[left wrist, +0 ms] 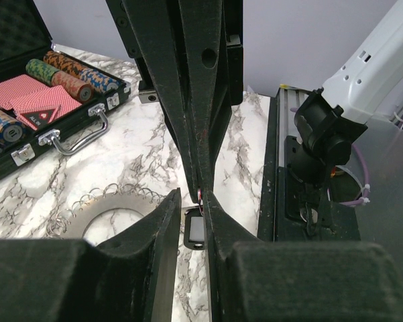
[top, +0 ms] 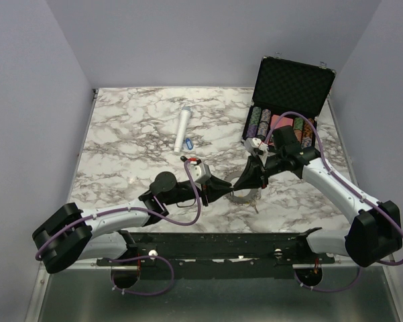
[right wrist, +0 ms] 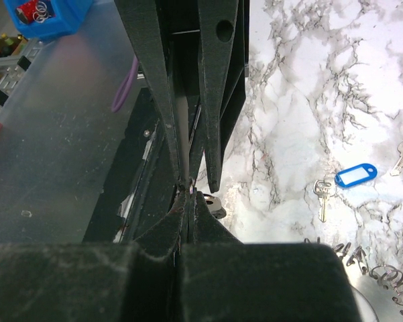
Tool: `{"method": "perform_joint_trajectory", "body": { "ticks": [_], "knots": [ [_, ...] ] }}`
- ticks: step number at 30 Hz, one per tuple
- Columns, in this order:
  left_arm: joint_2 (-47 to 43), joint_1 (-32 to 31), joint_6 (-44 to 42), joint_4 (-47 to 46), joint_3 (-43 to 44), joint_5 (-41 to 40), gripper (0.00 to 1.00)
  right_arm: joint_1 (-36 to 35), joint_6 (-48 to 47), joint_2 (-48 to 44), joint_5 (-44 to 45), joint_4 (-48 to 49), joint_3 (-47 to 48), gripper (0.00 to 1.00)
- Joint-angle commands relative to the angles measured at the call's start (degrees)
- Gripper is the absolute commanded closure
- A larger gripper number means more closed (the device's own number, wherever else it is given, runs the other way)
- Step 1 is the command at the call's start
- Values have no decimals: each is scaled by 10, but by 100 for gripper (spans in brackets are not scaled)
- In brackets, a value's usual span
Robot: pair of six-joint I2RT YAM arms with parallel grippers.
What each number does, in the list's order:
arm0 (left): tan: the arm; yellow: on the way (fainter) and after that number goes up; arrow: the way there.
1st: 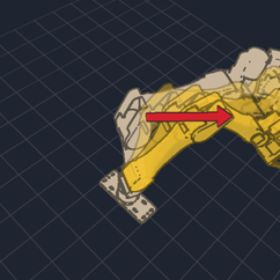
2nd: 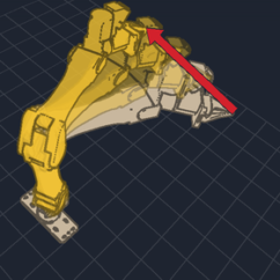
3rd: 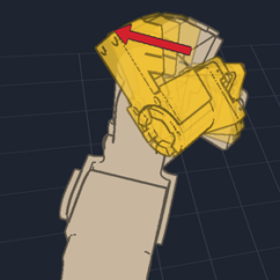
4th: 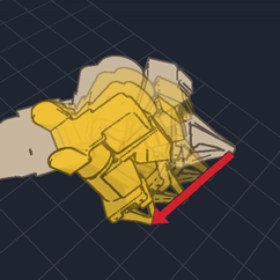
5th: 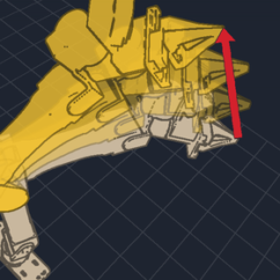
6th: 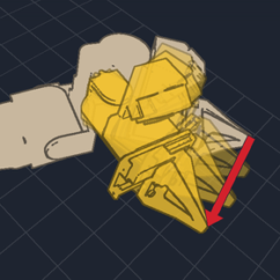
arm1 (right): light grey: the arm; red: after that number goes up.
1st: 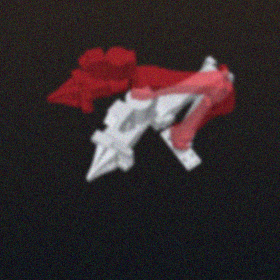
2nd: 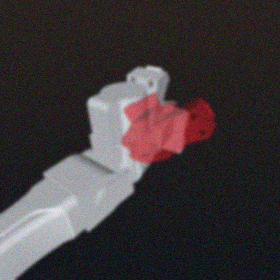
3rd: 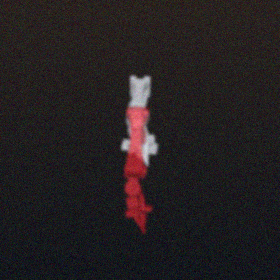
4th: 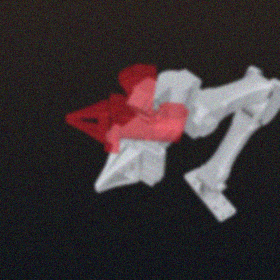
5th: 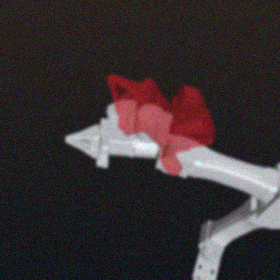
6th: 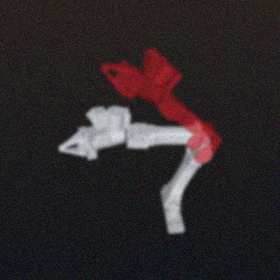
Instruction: Put the keys on the keyring
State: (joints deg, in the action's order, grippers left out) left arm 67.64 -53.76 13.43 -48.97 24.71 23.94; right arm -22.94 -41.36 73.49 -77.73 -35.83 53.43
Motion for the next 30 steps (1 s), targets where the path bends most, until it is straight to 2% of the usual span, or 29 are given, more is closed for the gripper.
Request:
{"method": "perform_joint_trajectory", "body": {
  "ticks": [1,9,16,27,28,30],
  "knots": [
    [1,-3,-2,16,5,12,73,4,3,-4,-22,8,4,100],
    [6,-3,-2,24,10,18,75,4,3,-5,-22,9,3,100],
    [13,-3,1,36,20,36,100,4,3,-5,-21,11,3,100],
    [2,-2,2,106,39,34,100,4,-1,-8,-14,11,-1,100],
    [-1,-2,5,110,39,28,88,4,-3,-8,-14,11,-1,100],
    [-11,-2,12,107,32,15,72,4,-3,-9,-11,10,-2,100]
  ]
}}
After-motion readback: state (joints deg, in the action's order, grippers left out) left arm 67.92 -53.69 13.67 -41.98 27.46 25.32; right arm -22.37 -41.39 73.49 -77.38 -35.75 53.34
